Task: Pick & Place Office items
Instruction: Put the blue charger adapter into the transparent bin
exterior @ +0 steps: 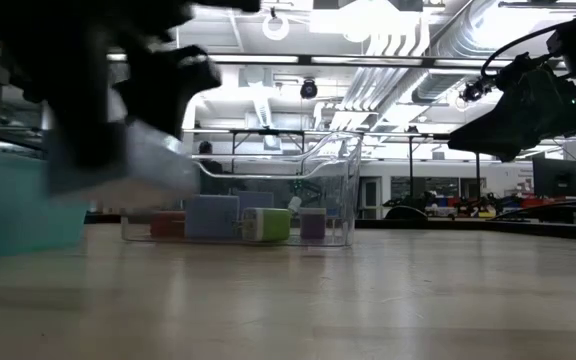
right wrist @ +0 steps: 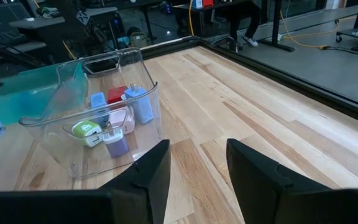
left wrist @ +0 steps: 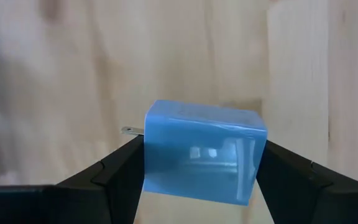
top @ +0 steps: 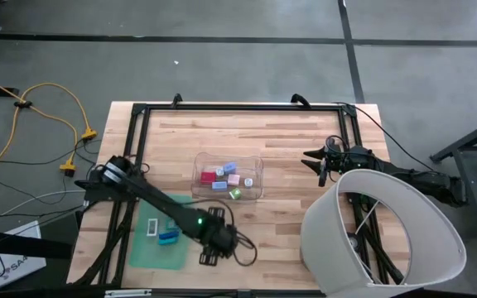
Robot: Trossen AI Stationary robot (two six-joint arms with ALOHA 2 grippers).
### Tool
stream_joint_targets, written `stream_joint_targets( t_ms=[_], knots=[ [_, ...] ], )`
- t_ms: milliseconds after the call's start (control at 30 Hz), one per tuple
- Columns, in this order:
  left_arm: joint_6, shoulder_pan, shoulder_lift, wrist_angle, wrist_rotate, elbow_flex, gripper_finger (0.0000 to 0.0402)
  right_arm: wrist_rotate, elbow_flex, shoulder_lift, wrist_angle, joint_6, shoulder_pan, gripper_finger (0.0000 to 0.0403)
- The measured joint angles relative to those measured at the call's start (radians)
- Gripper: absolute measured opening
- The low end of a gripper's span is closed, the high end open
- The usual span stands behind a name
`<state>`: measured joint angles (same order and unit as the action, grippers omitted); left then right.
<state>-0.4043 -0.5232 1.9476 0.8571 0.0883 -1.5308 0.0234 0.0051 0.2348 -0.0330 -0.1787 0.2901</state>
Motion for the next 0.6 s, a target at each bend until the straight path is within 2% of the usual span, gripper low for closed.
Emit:
stream_joint_targets(
  t_ms=[367, 600],
  knots=[
    [0.125, 0.183, -0.206, 0.066, 0.012, -0.001, 0.0253, 0.0, 0.0, 0.0, 0.0, 0.0, 0.0, 0.0144],
    [0.324, 0.368, -0.28, 0.059, -0.045, -0.002, 0.0255, 0.0, 0.0, 0.0, 0.0, 0.0, 0.0, 0.0144]
  ],
)
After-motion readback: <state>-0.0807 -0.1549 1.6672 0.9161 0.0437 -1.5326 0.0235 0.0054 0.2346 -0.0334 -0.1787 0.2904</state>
